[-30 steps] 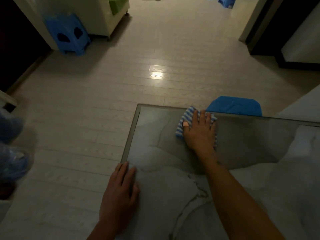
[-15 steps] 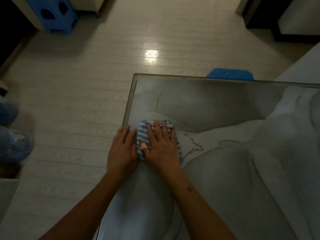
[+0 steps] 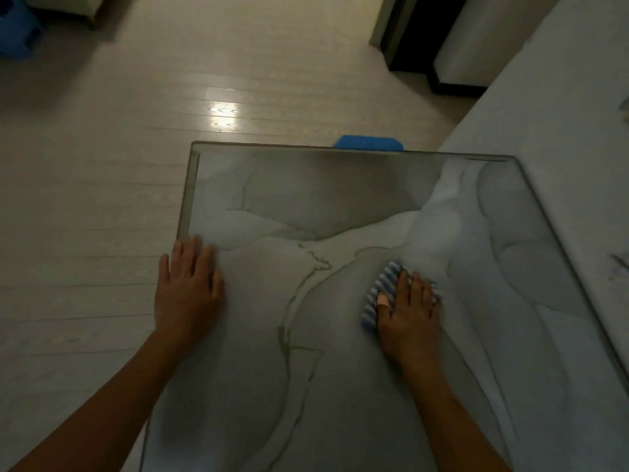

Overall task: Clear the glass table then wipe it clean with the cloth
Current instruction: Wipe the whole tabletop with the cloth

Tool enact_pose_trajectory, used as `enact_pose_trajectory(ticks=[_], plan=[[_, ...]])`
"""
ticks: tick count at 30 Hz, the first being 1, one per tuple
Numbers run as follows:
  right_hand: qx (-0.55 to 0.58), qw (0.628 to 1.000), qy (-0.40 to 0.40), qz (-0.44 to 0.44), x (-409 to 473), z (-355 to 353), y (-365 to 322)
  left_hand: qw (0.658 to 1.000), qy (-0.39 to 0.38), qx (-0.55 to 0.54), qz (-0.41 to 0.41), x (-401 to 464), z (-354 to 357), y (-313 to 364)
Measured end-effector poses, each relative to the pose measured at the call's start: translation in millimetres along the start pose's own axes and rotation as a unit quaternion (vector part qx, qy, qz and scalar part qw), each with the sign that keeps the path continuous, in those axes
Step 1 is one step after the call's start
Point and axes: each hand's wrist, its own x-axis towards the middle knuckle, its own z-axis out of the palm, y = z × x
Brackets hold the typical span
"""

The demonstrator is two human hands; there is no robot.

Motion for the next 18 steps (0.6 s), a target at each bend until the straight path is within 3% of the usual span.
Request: enact_pose_trajectory(ticks=[4,9,11,18], plan=[[0.005,1.000,0.026,-0.011,9,6,-24,0.995,0.011,0.013,0.095,11,4,45],[0.013,0.973,0.021,-0.229,63,8,-46,0.991,-0.029,-0.050,0.123,45,40,151],[0.002,0.961,0.037,-0.273,94,2,-45,0.989,-0.024,-0.059,0.131,54,49,178],[0.014,0.980,0.017,-0.199,215,-22,-7,0.986,-0.026,-0.044,0.159,123,75,255]])
